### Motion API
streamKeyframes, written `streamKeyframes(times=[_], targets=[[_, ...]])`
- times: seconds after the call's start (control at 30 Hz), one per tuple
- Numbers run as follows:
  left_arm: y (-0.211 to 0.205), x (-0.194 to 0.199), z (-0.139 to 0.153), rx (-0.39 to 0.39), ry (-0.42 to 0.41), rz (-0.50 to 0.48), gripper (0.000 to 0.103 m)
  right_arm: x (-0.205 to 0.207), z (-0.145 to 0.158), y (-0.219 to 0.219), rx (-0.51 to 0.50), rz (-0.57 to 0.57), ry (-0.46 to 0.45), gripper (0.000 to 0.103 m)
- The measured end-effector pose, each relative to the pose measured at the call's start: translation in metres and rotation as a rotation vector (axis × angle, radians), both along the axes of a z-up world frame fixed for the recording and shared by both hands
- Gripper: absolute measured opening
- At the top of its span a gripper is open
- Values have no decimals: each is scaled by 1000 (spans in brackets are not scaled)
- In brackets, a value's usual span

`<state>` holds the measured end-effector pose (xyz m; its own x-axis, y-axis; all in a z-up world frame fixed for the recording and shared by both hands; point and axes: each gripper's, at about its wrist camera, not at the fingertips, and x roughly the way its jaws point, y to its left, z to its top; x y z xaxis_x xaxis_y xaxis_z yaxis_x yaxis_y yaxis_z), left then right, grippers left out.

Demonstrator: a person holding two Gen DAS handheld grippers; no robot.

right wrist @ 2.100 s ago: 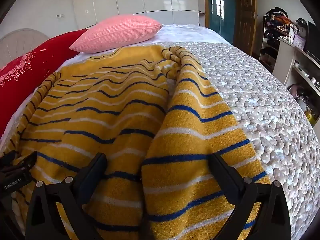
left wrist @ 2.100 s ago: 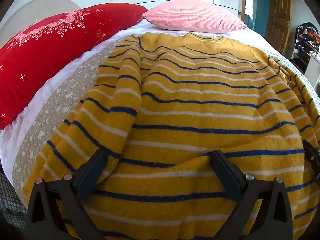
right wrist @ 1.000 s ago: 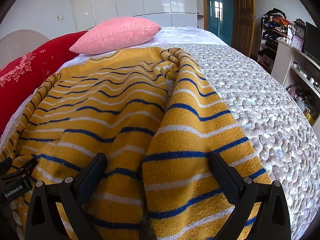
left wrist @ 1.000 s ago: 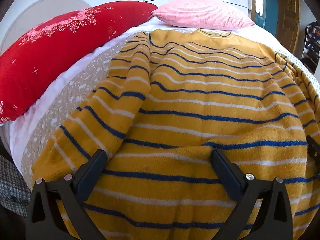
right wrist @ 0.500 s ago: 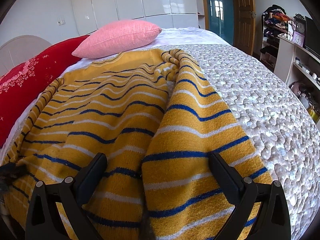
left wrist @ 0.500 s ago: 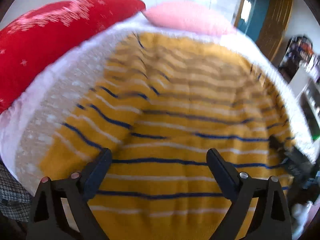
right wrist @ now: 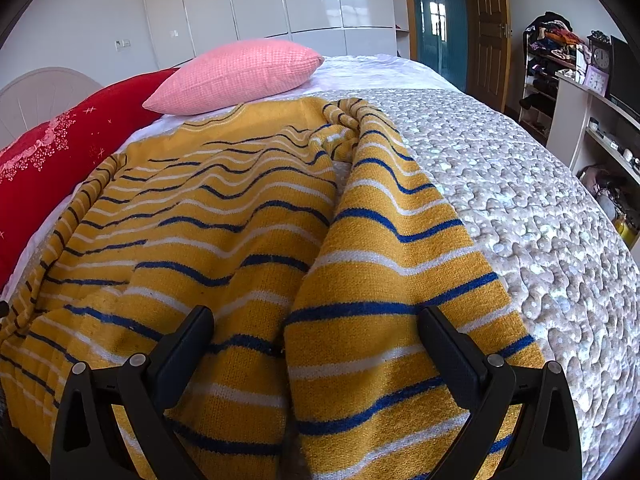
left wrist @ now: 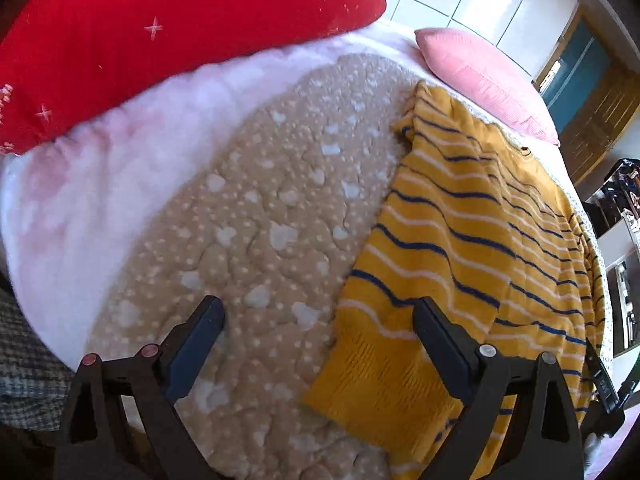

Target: Fold small clothes

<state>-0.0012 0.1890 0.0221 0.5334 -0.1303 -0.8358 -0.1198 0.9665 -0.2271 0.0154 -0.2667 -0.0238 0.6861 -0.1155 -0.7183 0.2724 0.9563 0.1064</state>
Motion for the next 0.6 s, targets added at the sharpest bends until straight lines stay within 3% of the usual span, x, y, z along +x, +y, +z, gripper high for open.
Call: streamKeyframes(times=[0.03, 0.1, 0.13, 0.27, 0.37, 0.43, 0.5, 0.53, 0.6], targets=[[-3, 1, 1, 16, -9, -13, 91, 1, 0, 0, -3, 0, 2, 103], [-9, 2, 4, 12, -17, -55, 44, 2, -1, 1, -9, -1, 6, 103], [-12, 4, 5, -2, 8, -77, 9, 2, -1, 2, -14, -2, 7, 103], [-14, 10, 20, -46, 18, -99, 7, 1, -1, 3, -19, -3, 6, 103], [-28, 20, 48, -69, -8, -125, 7, 2, -1, 3, -18, -3, 7, 103], [-50, 30, 74, -81, -31, -160, 6, 0, 0, 3, -20, -7, -1, 103], [-89, 47, 105, -71, -57, -225, 6, -11, 8, 2, -10, -14, -46, 94], [-109, 55, 118, -57, -72, -256, 6, -20, 12, 0, 17, -13, -74, 87], [-161, 72, 146, -24, -103, -326, 6, -42, 16, -5, 102, -13, -136, 86]])
